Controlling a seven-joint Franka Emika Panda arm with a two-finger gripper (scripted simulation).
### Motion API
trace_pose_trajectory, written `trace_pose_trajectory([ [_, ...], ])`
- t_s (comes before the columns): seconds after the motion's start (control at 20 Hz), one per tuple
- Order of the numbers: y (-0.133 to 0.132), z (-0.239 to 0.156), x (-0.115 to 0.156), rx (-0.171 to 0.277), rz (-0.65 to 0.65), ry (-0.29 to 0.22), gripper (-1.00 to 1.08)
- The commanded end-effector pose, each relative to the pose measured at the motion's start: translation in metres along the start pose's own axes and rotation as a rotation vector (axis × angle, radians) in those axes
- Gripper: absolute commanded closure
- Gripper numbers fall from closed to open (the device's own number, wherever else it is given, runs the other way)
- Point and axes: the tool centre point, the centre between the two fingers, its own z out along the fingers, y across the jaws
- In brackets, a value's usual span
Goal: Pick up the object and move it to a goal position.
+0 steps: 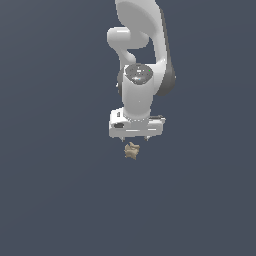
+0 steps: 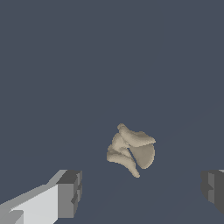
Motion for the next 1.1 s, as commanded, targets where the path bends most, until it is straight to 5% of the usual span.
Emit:
trace_pose_trajectory([
  [0.0,0.000,0.000,0.000,0.000,0.000,0.000,-0.92],
  [0.5,-0.014,0.007,-0.006,-0.001,-0.067,-0.027,-0.92],
  [1.05,-0.009,0.018,-0.007,-0.001,0.028,-0.023,-0.92],
])
